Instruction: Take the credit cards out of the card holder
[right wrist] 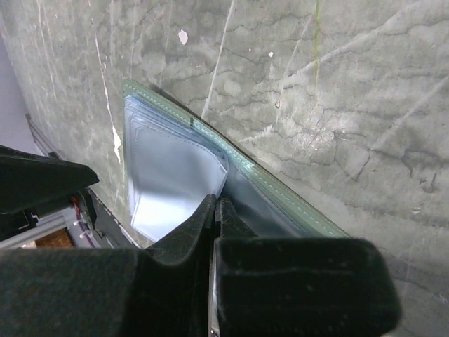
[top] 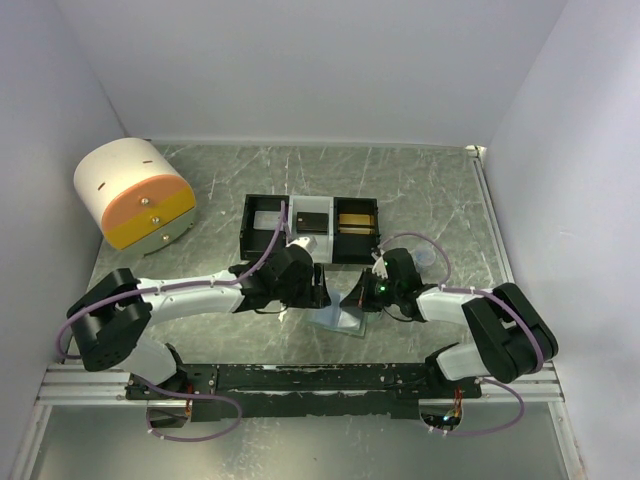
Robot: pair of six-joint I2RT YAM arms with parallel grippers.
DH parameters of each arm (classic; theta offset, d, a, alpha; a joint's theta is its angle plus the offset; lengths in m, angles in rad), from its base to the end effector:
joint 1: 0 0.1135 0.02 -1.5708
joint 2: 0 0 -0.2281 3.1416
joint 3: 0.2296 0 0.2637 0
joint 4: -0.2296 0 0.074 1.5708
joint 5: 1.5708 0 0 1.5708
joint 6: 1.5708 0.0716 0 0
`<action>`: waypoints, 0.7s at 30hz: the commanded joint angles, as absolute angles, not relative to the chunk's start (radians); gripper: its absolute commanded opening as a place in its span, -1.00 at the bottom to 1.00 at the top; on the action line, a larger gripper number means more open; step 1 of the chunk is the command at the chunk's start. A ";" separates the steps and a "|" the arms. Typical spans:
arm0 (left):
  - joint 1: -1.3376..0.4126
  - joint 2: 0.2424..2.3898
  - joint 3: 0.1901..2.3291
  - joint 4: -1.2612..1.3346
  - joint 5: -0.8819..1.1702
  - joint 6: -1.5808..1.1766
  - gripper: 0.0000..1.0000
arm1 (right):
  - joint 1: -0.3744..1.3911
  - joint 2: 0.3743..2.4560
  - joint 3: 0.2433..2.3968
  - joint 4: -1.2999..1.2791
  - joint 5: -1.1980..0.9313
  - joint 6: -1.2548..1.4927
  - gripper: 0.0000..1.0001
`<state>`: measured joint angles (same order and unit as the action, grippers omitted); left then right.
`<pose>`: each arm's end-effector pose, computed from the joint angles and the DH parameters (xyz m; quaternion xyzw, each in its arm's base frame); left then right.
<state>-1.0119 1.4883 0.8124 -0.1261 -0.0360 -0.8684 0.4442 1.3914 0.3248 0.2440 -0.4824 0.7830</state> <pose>0.1826 -0.2871 0.1224 0.0597 0.9250 -0.2930 0.2346 0.2109 0.1372 0.0414 0.0664 0.9057 0.3861 0.1621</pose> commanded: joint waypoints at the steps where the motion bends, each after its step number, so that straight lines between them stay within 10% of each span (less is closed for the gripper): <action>1: -1.019 1.517 0.824 -0.066 0.000 -0.837 0.41 | 0.427 1.436 0.266 0.152 -0.339 0.746 -1.00; 21: -1.020 1.552 0.873 -0.099 -0.046 -0.836 0.41 | 0.426 1.458 0.270 0.151 -0.342 0.743 -1.00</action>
